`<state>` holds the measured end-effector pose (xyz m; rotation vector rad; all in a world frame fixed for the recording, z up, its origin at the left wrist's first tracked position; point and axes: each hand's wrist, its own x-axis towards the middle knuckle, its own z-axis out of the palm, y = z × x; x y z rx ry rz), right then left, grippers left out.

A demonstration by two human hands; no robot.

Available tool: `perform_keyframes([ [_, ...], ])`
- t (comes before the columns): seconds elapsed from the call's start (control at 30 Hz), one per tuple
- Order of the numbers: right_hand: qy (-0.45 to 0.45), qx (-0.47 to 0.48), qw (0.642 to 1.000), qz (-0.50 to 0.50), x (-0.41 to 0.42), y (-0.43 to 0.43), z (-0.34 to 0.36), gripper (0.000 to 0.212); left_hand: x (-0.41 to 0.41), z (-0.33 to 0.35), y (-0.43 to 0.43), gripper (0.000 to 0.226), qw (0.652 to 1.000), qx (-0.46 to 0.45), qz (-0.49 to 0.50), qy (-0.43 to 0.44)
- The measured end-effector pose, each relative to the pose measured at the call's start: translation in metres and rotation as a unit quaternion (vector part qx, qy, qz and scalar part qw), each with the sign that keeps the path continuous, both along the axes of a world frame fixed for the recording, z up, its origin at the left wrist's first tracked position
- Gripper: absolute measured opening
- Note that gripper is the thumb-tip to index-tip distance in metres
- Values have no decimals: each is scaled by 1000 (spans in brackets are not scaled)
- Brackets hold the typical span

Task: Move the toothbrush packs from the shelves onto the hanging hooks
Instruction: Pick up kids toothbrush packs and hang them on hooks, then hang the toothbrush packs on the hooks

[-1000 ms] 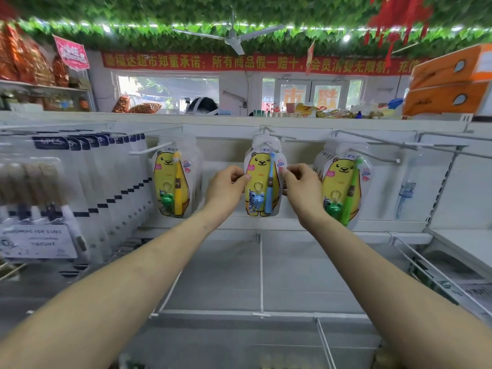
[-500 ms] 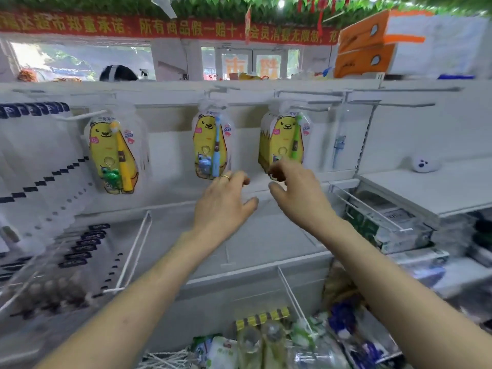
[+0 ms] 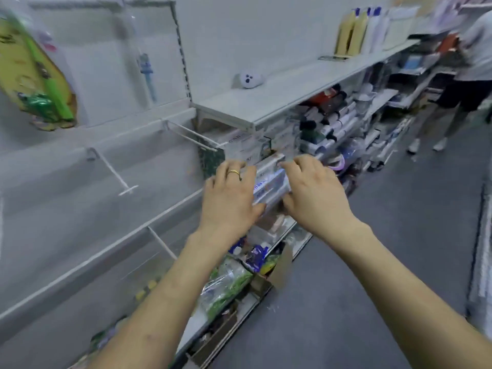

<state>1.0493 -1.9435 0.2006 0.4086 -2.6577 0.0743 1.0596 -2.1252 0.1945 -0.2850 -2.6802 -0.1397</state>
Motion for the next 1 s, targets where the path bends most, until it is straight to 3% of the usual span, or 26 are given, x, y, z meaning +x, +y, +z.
perform_keyframes([
  [0.23,-87,-33,987,-128,-31,193,-44,54,-69,-52,179,77,994,25,-61,-82],
  [0.47,-146,-131,940,-278,-57,330,-83,64,-142,-69,340,77,977,11,-179,-117],
  [0.8,-159,-130,882,-423,-145,489,-108,58,-304,-105,526,83,934,5,-318,-161],
  [1.0,-138,-125,833,-521,-186,583,-86,58,-385,-99,655,75,886,30,-424,-183],
])
